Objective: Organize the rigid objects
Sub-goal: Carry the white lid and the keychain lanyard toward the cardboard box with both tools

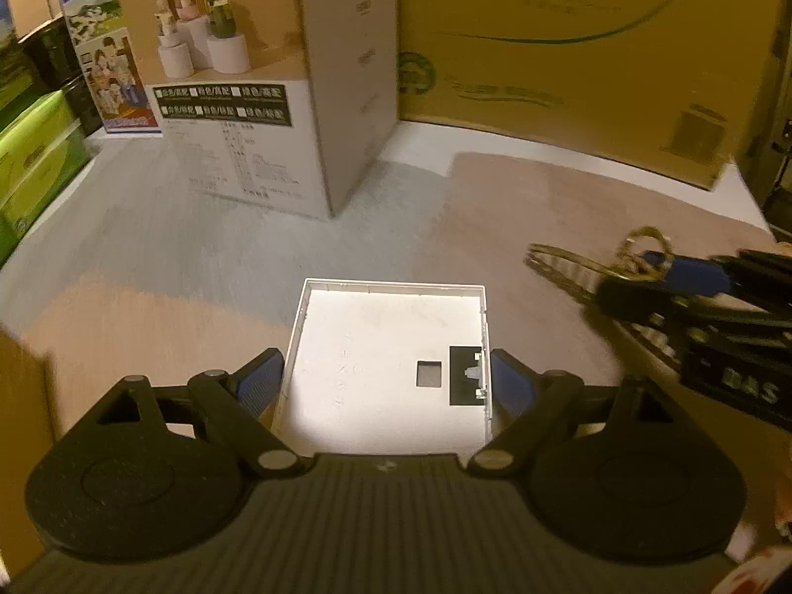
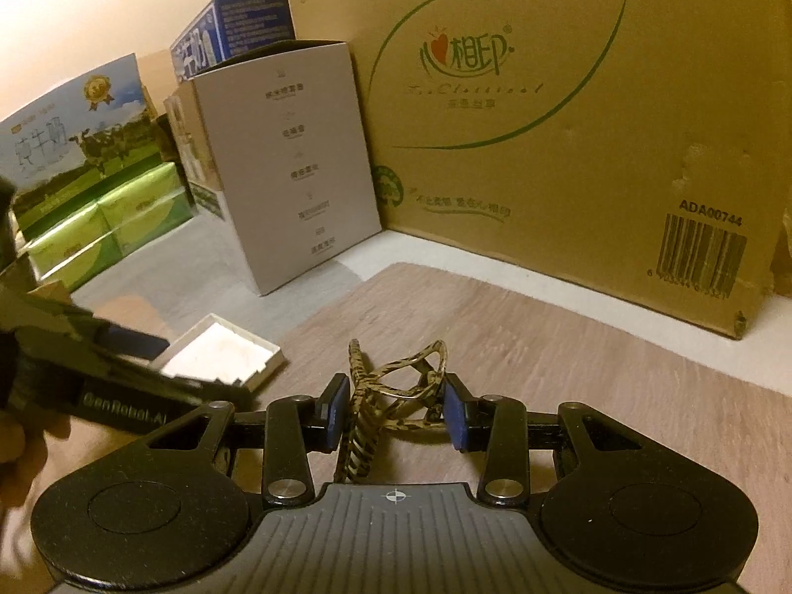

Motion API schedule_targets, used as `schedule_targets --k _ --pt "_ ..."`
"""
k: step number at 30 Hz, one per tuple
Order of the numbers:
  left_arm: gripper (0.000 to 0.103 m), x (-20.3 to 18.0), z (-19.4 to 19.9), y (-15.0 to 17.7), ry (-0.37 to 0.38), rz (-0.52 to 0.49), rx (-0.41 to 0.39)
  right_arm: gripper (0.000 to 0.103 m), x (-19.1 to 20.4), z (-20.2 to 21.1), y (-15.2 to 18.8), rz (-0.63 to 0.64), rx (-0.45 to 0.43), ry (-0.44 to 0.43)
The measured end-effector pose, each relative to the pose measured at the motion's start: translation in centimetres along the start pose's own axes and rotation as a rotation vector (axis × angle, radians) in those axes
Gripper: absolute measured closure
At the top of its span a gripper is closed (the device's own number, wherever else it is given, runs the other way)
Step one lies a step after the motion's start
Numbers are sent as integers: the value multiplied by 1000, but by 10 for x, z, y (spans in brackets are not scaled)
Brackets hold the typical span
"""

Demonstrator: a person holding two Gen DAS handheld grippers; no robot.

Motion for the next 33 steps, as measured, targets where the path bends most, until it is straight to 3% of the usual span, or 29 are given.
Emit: schedule_targets --k 14,20,29,30,31,32,33 --pt "16 -41 81 107 -71 186 -86 63 7 65 68 16 57 7" --pt "16 -45 107 117 -68 211 -110 63 17 90 86 35 72 5" --pt "16 -62 145 121 -57 214 -151 64 35 129 86 58 43 -8" --pt "16 -63 149 124 -58 217 -155 65 36 132 86 61 40 -9" --pt "16 -63 152 126 -60 218 -157 75 37 135 86 66 35 -6" --pt "16 -63 156 129 -61 220 -160 93 40 139 87 75 35 -13" --pt "16 -63 159 132 -65 223 -162 99 42 141 88 82 39 -10"
Point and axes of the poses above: each gripper's, at about its wrist camera, not at the fingertips, and z roughly against the way its jaws point, x to its left, y to its underside, the point moved 7 cm from there along -z, roughly the way its jaws point, and after that the axes turned 6 degrees about x, right-handed, at the moved point
